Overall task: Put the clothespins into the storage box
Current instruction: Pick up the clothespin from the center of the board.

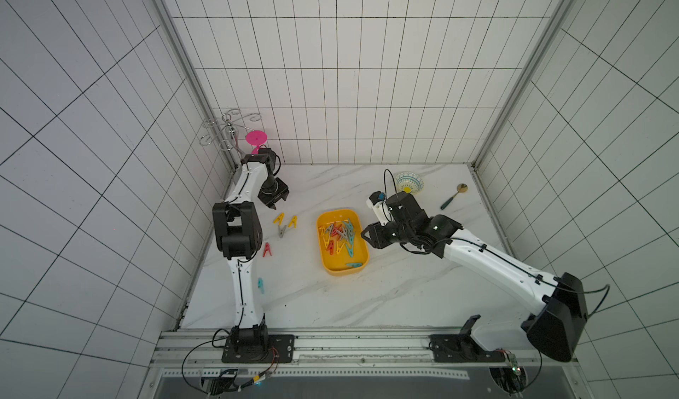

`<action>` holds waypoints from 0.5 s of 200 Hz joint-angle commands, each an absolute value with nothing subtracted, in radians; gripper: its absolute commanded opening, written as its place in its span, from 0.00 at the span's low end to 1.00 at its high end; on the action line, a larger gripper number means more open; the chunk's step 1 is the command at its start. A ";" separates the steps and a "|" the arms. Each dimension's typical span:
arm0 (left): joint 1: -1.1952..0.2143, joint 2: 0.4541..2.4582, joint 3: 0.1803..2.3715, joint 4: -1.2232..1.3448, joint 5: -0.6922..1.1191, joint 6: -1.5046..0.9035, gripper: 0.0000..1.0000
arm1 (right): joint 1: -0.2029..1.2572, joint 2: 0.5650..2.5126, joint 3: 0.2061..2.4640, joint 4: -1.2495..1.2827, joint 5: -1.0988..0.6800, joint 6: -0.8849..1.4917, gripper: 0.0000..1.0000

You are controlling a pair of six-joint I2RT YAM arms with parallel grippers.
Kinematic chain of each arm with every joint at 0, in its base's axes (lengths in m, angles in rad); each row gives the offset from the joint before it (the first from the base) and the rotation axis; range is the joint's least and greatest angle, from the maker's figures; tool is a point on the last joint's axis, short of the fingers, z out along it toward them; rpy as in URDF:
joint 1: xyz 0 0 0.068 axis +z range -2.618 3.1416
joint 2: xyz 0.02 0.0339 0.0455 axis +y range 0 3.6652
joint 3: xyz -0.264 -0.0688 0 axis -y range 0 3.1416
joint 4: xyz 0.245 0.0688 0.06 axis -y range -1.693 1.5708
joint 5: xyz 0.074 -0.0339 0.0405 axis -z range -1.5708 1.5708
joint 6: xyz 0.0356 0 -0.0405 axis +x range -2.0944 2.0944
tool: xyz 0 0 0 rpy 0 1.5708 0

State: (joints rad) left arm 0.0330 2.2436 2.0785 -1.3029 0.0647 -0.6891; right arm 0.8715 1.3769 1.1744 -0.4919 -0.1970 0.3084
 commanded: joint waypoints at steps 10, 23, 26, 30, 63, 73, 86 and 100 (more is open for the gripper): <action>0.043 2.236 2.075 -1.338 -0.042 -0.435 0.54 | 0.887 1.347 1.178 -0.505 -0.190 0.323 0.45; 0.032 2.241 2.069 -1.343 -0.087 -0.388 0.54 | 0.888 1.353 1.185 -0.508 -0.193 0.322 0.45; 0.029 2.243 2.071 -1.345 -0.098 -0.379 0.54 | 0.888 1.355 1.189 -0.510 -0.193 0.322 0.45; 0.025 2.245 2.072 -1.347 -0.112 -0.374 0.54 | 0.888 1.358 1.193 -0.512 -0.194 0.321 0.45; 0.021 2.285 2.094 -1.391 -0.148 -0.376 0.54 | 0.892 1.364 1.207 -0.515 -0.191 0.321 0.45; 0.012 2.294 2.088 -1.397 -0.156 -0.377 0.54 | 0.893 1.364 1.208 -0.516 -0.192 0.322 0.45; -0.002 2.305 2.076 -1.403 -0.168 -0.378 0.54 | 0.894 1.366 1.204 -0.516 -0.190 0.322 0.45; -0.009 2.311 2.053 -1.388 -0.167 -0.384 0.54 | 0.896 1.369 1.203 -0.514 -0.190 0.324 0.45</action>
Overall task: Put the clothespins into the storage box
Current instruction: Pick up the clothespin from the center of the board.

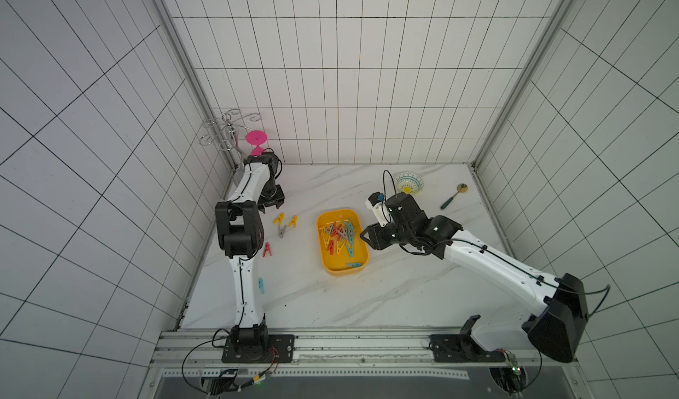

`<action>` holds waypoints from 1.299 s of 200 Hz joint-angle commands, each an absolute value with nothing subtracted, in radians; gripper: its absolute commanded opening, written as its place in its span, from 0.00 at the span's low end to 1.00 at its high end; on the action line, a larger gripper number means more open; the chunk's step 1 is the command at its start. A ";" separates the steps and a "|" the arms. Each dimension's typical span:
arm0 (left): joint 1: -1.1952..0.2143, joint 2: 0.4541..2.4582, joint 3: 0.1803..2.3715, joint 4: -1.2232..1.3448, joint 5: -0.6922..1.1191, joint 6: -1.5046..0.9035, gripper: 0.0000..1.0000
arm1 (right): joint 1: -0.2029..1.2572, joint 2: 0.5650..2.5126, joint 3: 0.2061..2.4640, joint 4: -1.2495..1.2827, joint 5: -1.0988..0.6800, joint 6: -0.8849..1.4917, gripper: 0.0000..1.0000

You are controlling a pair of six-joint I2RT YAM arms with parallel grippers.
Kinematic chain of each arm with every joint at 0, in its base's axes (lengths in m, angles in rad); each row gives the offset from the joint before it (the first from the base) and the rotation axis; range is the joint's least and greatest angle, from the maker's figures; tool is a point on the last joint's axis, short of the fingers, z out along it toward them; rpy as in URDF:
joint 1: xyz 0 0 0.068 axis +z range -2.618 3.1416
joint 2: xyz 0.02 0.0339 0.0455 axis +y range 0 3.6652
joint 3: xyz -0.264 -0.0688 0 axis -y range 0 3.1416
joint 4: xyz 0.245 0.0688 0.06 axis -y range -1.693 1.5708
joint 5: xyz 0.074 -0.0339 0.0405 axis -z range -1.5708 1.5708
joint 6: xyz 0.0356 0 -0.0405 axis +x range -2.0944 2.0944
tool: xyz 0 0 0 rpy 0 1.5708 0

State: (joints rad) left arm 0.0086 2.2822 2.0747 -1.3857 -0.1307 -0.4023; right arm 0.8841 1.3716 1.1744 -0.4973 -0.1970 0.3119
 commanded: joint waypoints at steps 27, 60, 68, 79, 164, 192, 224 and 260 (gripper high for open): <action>-0.009 2.315 2.020 -1.354 -0.134 -0.391 0.53 | 0.899 1.364 1.192 -0.514 -0.189 0.325 0.45; -0.019 2.318 1.993 -1.322 -0.105 -0.400 0.52 | 0.898 1.365 1.188 -0.514 -0.182 0.324 0.45; -0.022 2.324 1.989 -1.321 -0.103 -0.404 0.51 | 0.898 1.365 1.187 -0.513 -0.184 0.325 0.45; -0.028 2.330 1.982 -1.316 -0.102 -0.405 0.51 | 0.899 1.366 1.187 -0.511 -0.187 0.327 0.45; -0.045 2.344 1.944 -1.279 -0.089 -0.427 0.42 | 0.899 1.371 1.183 -0.508 -0.187 0.330 0.45; -0.045 2.352 1.938 -1.275 -0.087 -0.432 0.39 | 0.898 1.362 1.177 -0.509 -0.179 0.330 0.45; -0.043 2.350 1.924 -1.262 -0.080 -0.436 0.33 | 0.900 1.356 1.172 -0.511 -0.175 0.331 0.45; -0.041 2.330 1.907 -1.247 -0.065 -0.437 0.12 | 0.900 1.349 1.167 -0.513 -0.172 0.336 0.45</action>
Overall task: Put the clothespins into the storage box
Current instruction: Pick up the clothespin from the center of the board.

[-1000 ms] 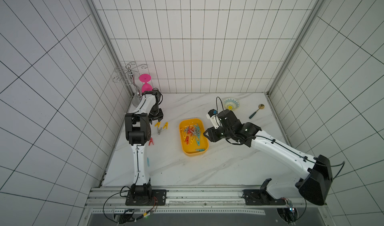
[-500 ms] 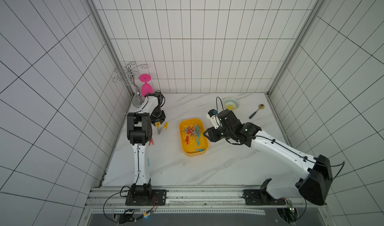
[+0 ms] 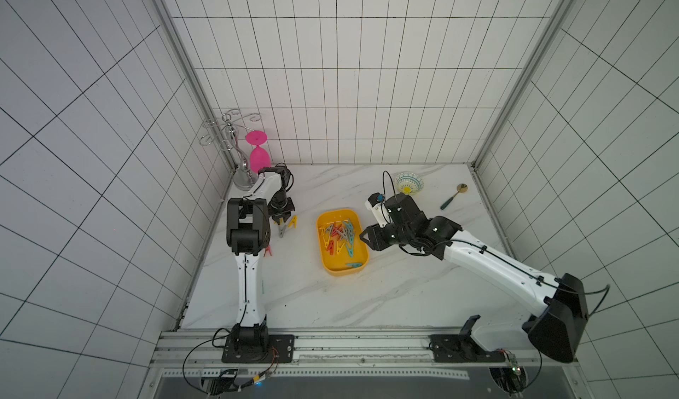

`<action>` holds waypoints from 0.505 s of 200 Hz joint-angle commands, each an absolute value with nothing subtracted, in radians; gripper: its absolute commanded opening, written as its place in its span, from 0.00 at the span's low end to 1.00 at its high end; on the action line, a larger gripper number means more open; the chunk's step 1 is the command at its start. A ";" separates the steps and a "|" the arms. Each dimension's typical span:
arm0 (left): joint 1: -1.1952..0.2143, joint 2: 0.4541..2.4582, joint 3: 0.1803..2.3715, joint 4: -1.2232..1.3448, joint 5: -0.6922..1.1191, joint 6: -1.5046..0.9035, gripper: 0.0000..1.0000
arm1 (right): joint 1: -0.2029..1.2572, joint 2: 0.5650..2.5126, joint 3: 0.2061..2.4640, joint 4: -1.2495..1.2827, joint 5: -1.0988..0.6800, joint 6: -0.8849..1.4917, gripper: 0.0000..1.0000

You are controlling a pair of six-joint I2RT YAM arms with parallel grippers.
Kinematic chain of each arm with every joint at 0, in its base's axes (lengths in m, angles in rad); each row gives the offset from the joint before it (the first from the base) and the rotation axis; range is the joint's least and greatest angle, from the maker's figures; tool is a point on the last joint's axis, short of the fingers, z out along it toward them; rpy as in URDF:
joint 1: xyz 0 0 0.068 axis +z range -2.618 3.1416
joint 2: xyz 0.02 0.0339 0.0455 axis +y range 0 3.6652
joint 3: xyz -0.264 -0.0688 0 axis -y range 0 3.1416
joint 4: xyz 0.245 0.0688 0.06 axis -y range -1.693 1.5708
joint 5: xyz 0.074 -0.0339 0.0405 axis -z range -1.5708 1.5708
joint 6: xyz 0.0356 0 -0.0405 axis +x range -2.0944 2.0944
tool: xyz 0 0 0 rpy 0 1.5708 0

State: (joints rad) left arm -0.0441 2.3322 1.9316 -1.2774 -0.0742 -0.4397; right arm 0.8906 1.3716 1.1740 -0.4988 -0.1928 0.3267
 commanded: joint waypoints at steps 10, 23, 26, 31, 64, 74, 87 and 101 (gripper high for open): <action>-0.040 2.312 1.896 -1.234 -0.059 -0.438 0.08 | 0.900 1.350 1.169 -0.516 -0.170 0.337 0.45; -0.040 2.278 1.877 -1.213 -0.051 -0.438 0.07 | 0.900 1.347 1.170 -0.521 -0.170 0.340 0.45; -0.040 2.268 1.873 -1.208 -0.049 -0.438 0.06 | 0.901 1.347 1.171 -0.524 -0.169 0.341 0.45; -0.041 2.253 1.868 -1.200 -0.049 -0.437 0.04 | 0.902 1.346 1.173 -0.527 -0.167 0.342 0.45; -0.050 2.138 1.828 -1.147 -0.024 -0.441 0.03 | 0.906 1.329 1.168 -0.549 -0.138 0.350 0.45; -0.065 2.096 1.811 -1.132 -0.016 -0.440 0.03 | 0.907 1.322 1.167 -0.559 -0.114 0.351 0.45; -0.097 2.029 1.785 -1.117 -0.014 -0.446 0.03 | 0.907 1.314 1.167 -0.571 -0.076 0.351 0.46; -0.155 1.958 1.743 -1.097 -0.016 -0.449 0.04 | 0.903 1.309 1.159 -0.580 -0.005 0.352 0.46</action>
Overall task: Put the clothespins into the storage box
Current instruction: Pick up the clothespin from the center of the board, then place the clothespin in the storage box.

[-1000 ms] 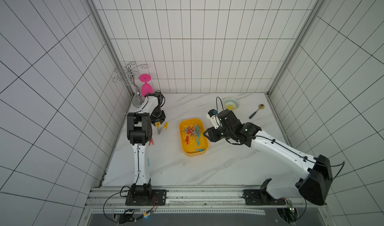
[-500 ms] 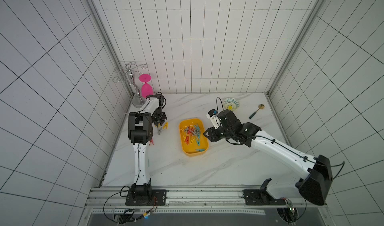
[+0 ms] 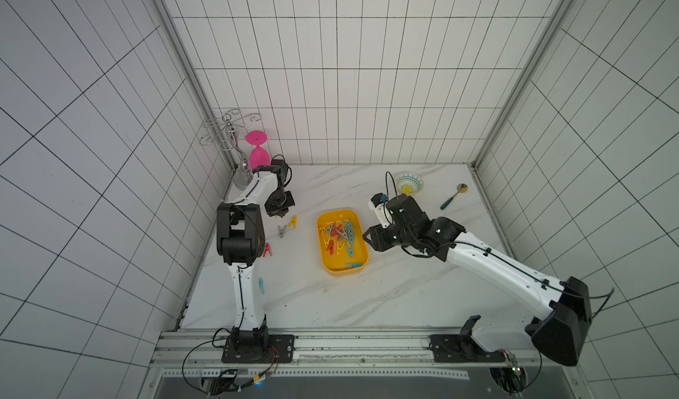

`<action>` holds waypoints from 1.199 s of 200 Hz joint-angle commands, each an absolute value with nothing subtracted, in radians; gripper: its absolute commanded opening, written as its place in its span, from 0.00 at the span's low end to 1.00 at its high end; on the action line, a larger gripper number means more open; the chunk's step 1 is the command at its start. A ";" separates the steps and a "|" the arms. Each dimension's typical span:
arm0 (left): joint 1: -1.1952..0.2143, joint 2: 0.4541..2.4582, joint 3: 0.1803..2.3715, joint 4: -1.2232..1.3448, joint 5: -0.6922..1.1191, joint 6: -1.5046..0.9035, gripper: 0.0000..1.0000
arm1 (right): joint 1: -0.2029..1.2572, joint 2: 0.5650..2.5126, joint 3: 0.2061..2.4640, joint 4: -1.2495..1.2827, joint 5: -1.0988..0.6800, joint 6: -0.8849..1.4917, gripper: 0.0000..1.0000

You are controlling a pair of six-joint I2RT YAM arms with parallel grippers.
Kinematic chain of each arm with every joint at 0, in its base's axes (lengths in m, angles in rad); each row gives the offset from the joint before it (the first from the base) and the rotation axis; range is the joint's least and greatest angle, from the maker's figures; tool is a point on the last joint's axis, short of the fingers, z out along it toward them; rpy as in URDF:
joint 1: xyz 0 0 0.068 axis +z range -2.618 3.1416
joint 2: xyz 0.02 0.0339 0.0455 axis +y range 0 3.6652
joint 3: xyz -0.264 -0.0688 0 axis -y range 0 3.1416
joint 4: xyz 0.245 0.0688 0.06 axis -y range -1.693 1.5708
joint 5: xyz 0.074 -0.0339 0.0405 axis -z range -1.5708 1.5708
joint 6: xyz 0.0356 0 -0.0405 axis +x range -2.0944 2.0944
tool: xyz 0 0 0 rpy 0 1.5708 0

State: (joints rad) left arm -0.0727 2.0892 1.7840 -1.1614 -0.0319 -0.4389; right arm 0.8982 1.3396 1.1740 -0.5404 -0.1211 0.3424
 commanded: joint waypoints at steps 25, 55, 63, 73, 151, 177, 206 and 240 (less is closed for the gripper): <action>-0.284 1.836 1.639 -1.075 0.025 -0.498 0.05 | 0.861 1.292 1.120 -0.581 0.094 0.375 0.46; -0.501 1.697 1.400 -0.937 0.076 -0.631 0.06 | 0.754 1.258 1.078 -0.581 0.085 0.392 0.47; -0.549 1.682 1.365 -0.908 0.081 -0.674 0.07 | 0.736 1.251 1.072 -0.581 0.084 0.390 0.47; -0.600 1.672 1.324 -0.874 0.086 -0.714 0.07 | 0.719 1.243 1.068 -0.584 0.080 0.388 0.47; -0.713 1.831 1.308 -0.809 0.101 -0.743 0.09 | 0.706 1.243 1.065 -0.638 0.061 0.385 0.47; -0.712 1.881 1.349 -0.817 0.101 -0.730 0.11 | 0.706 1.231 1.063 -0.643 0.057 0.388 0.47; -0.712 1.869 1.368 -0.828 0.111 -0.712 0.26 | 0.706 1.228 1.062 -0.649 0.042 0.390 0.47; -0.667 1.757 1.389 -0.893 0.076 -0.676 0.35 | 0.706 1.229 1.074 -0.667 0.042 0.378 0.47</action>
